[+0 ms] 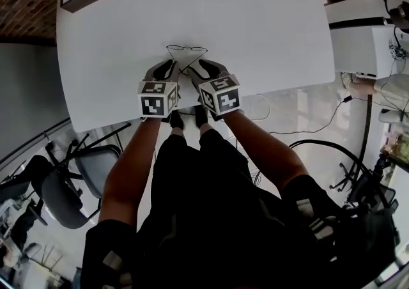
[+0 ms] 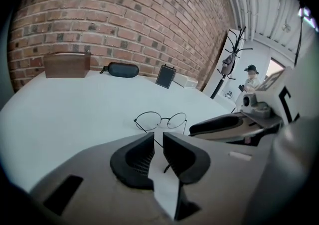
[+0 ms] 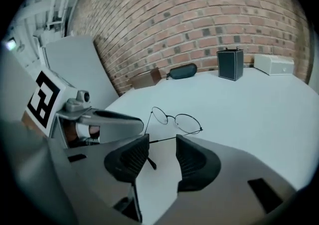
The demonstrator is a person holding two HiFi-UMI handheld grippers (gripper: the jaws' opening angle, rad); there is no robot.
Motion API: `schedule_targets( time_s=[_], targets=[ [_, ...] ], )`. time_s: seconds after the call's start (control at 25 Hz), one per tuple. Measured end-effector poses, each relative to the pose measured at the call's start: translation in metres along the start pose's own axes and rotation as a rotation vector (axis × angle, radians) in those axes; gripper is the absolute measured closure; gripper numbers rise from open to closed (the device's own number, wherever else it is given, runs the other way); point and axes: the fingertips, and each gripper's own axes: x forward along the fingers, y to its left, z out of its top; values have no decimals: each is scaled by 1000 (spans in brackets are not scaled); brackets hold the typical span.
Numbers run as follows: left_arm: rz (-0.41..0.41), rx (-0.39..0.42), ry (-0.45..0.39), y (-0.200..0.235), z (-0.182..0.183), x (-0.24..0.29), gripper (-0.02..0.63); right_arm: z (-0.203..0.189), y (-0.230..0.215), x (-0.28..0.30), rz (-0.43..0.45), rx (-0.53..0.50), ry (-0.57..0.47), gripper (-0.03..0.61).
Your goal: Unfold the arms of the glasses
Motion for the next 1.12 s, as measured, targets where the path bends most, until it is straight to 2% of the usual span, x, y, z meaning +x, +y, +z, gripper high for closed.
schedule_targets(
  time_s=[0.24, 0.36, 0.44, 0.56, 0.72, 0.88, 1.12],
  targets=[
    [25, -29, 9, 4, 4, 7, 568, 2, -8, 4, -72, 210, 5, 440],
    [37, -15, 23, 5, 2, 10, 568, -4, -11, 10, -67, 340, -14, 440],
    [36, -14, 27, 5, 0, 11, 568, -7, -13, 17, -67, 374, -25, 440],
    [36, -21, 23, 4, 0, 11, 568, -3, -15, 13, -104, 367, 13, 440],
    [50, -4, 24, 9, 1, 11, 568, -1, -20, 13, -103, 329, 16, 440],
    [83, -33, 18, 26, 3, 5, 568, 1, -30, 10, -110, 303, 13, 440],
    [106, -29, 16, 38, 6, 1, 568, 10, -37, 6, -91, 190, 10, 440]
  ],
)
